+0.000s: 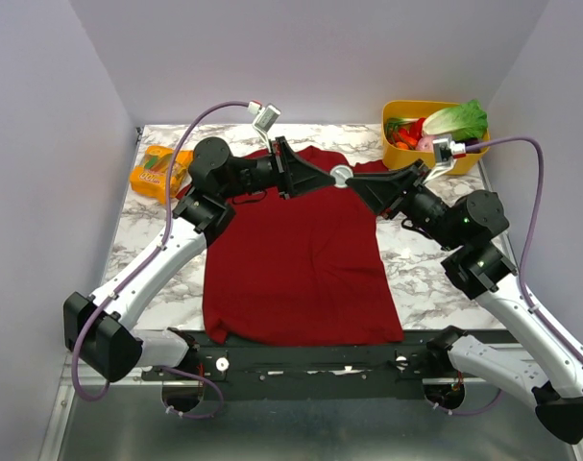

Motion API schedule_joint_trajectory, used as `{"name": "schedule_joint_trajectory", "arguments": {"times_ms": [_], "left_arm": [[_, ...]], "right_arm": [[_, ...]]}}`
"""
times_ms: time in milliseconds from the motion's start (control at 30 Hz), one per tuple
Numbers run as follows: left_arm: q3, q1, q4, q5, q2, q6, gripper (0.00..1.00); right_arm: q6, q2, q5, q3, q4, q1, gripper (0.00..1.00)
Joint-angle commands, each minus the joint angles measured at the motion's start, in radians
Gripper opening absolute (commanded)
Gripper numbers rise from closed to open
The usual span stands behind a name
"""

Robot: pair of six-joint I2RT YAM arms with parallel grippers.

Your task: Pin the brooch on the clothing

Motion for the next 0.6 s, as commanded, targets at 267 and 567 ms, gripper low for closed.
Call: {"name": "schedule_joint_trajectory", "arguments": {"times_ms": [267, 567], "left_arm": [[0.124, -0.007, -0.496, -0.122, -0.089, 0.32, 0.0], [0.072, 0.035, -0.586, -0.126, -0.174, 0.38, 0.0]], "right_arm": [[-0.121, 0.102, -0.13, 0.114, -0.063, -0.002, 0.83], [-0.076, 0.228, -0.342, 0.139, -0.002, -0.002, 0.82]]}}
